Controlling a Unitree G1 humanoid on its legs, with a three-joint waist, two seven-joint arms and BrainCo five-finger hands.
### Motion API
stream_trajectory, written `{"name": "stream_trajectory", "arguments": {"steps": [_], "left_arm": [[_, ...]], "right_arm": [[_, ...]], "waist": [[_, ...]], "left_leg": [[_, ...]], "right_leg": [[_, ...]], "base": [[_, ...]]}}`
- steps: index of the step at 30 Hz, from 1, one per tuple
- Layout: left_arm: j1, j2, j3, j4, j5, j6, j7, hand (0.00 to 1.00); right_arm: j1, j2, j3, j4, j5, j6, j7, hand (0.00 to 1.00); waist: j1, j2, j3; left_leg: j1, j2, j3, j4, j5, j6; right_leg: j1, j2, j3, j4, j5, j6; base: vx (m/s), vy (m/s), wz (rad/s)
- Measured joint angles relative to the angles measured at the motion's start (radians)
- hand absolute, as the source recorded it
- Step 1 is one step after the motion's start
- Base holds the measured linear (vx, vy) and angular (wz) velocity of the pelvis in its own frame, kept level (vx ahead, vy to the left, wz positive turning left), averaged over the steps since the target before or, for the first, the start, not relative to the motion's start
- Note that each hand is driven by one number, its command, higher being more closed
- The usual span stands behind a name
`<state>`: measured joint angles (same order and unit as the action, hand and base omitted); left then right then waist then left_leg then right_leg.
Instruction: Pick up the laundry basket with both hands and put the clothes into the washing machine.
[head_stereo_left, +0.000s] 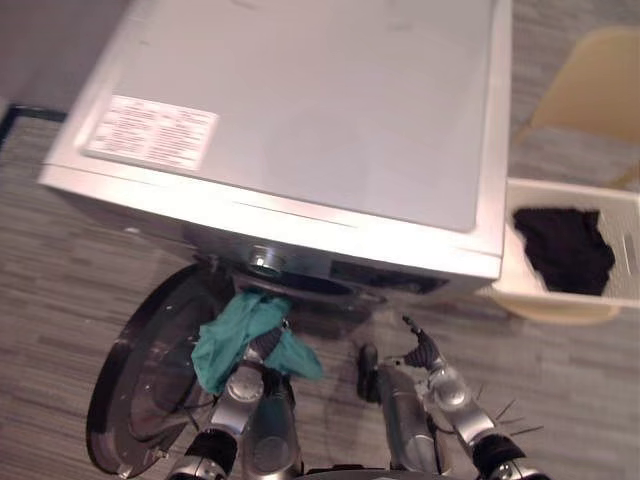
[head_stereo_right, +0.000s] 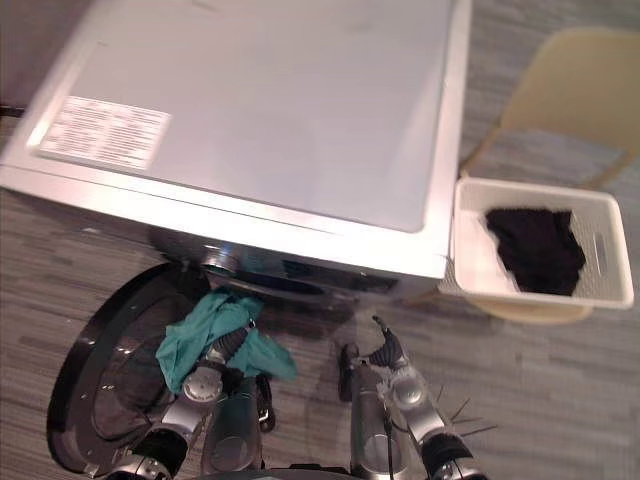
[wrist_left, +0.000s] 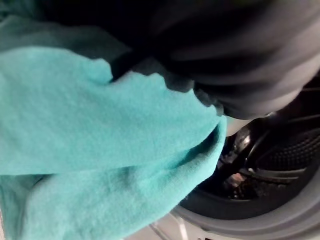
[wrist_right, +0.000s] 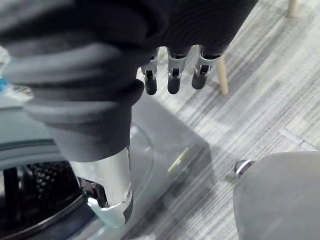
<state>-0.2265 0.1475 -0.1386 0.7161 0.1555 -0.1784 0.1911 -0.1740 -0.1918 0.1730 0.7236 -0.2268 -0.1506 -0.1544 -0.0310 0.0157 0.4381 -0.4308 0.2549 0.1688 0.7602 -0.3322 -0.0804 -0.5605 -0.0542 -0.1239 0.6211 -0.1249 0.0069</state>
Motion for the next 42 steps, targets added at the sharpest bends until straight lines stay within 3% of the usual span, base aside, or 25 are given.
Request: {"name": "stream_trajectory", "arguments": {"steps": [4, 6, 10, 13, 15, 19, 22, 24, 28, 33, 34, 39, 42], "left_arm": [[-0.122, -0.004, 0.050, -0.001, -0.076, 0.000, 0.042, 1.00], [-0.173, -0.006, 0.107, -0.041, -0.107, 0.001, 0.079, 1.00], [-0.199, -0.017, 0.176, -0.187, -0.127, 0.012, 0.127, 1.00], [-0.246, -0.019, 0.234, -0.316, -0.127, 0.019, 0.176, 1.00], [-0.281, -0.013, 0.245, -0.348, -0.127, 0.023, 0.185, 1.00], [-0.428, 0.057, 0.258, -0.425, -0.096, 0.063, 0.209, 1.00], [-0.552, 0.105, 0.247, -0.437, -0.070, 0.070, 0.222, 1.00], [-0.706, 0.169, 0.184, -0.433, -0.037, 0.099, 0.229, 1.00], [-0.895, 0.219, 0.063, -0.409, -0.014, 0.106, 0.227, 1.00], [-1.127, 0.263, -0.077, -0.340, 0.050, 0.107, 0.222, 1.00], [-1.139, 0.271, -0.091, -0.331, 0.063, 0.107, 0.222, 0.00], [-1.181, 0.321, -0.185, -0.220, 0.241, 0.109, 0.172, 0.00], [-1.191, 0.315, -0.186, -0.065, 0.349, 0.147, 0.077, 0.00]], "right_arm": [[-0.055, 0.009, -0.043, -0.013, 0.065, 0.000, -0.021, 0.00], [-0.057, 0.022, -0.071, -0.121, 0.107, 0.000, -0.045, 0.00], [-0.056, 0.054, -0.108, -0.293, 0.152, -0.007, -0.081, 0.00], [-0.057, 0.088, -0.130, -0.406, 0.170, -0.030, -0.090, 0.00], [-0.057, 0.088, -0.140, -0.441, 0.171, -0.033, -0.092, 0.00], [-0.054, 0.086, -0.171, -0.509, 0.178, -0.040, -0.086, 0.00], [-0.056, 0.085, -0.177, -0.542, 0.178, -0.042, -0.080, 0.00], [-0.068, 0.084, -0.177, -0.583, 0.178, -0.050, -0.061, 0.00], [-0.076, 0.084, -0.174, -0.615, 0.179, -0.075, -0.041, 0.00], [-0.078, 0.087, -0.163, -0.682, 0.188, -0.089, -0.015, 0.00], [-0.076, 0.087, -0.163, -0.688, 0.189, -0.089, -0.014, 0.00], [-0.069, 0.087, -0.163, -0.711, 0.217, -0.108, 0.019, 0.00], [-0.070, 0.092, -0.161, -0.712, 0.219, -0.108, 0.038, 0.00]], "waist": [[-0.008, -0.006, 0.051], [-0.011, -0.018, 0.071], [-0.009, -0.025, 0.099], [-0.007, -0.028, 0.109], [-0.008, -0.029, 0.114], [-0.011, -0.031, 0.115], [-0.010, -0.033, 0.115], [-0.011, -0.040, 0.119], [-0.013, -0.052, 0.121], [-0.042, -0.073, 0.124], [-0.045, -0.073, 0.124], [-0.049, -0.081, 0.123], [-0.053, -0.091, 0.124]], "left_leg": [[-0.121, 0.007, -0.003, 0.148, -0.127, 0.007], [-0.231, 0.021, -0.004, 0.283, -0.176, 0.029], [-0.388, 0.058, -0.019, 0.439, -0.222, 0.048], [-0.542, 0.081, -0.078, 0.626, -0.278, 0.025], [-0.589, 0.082, -0.093, 0.674, -0.283, 0.021], [-0.708, 0.077, -0.148, 0.818, -0.315, 0.006], [-0.776, 0.070, -0.182, 0.870, -0.318, 0.002], [-0.847, 0.059, -0.213, 0.908, -0.318, -0.004], [-0.914, 0.058, -0.238, 0.932, -0.313, -0.007], [-0.983, 0.043, -0.241, 0.952, -0.312, -0.007], [-0.988, 0.044, -0.240, 0.952, -0.312, -0.007], [-1.005, 0.055, -0.231, 0.947, -0.313, -0.005], [-1.011, 0.060, -0.228, 0.940, -0.313, -0.004]], "right_leg": [[-0.167, -0.003, 0.027, 0.152, -0.034, 0.007], [-0.284, -0.025, 0.041, 0.269, -0.080, 0.017], [-0.430, -0.056, 0.024, 0.409, -0.099, -0.006], [-0.576, -0.067, 0.006, 0.578, -0.151, -0.021], [-0.620, -0.074, 0.005, 0.628, -0.160, -0.023], [-0.731, -0.103, -0.006, 0.785, -0.206, -0.045], [-0.782, -0.123, -0.021, 0.839, -0.222, -0.052], [-0.836, -0.137, -0.036, 0.875, -0.228, -0.062], [-0.883, -0.144, -0.054, 0.891, -0.228, -0.063], [-0.950, -0.158, -0.050, 0.913, -0.229, -0.064], [-0.955, -0.158, -0.050, 0.913, -0.229, -0.064], [-0.977, -0.153, -0.049, 0.907, -0.230, -0.062], [-0.984, -0.151, -0.050, 0.899, -0.231, -0.061]], "base": [[-0.23, 0.052, -0.43], [-0.29, 0.036, -0.16], [-0.21, 0.020, -0.13], [-0.12, -0.057, 0.02], [-0.08, -0.079, 0.08], [-0.05, -0.073, 0.15], [-0.04, -0.074, 0.20], [-0.04, -0.075, 0.15], [0.01, -0.041, 0.02], [0.06, -0.019, 0.01], [0.06, -0.014, -0.06], [0.05, -0.014, -0.06], [0.02, -0.011, -0.03]]}}
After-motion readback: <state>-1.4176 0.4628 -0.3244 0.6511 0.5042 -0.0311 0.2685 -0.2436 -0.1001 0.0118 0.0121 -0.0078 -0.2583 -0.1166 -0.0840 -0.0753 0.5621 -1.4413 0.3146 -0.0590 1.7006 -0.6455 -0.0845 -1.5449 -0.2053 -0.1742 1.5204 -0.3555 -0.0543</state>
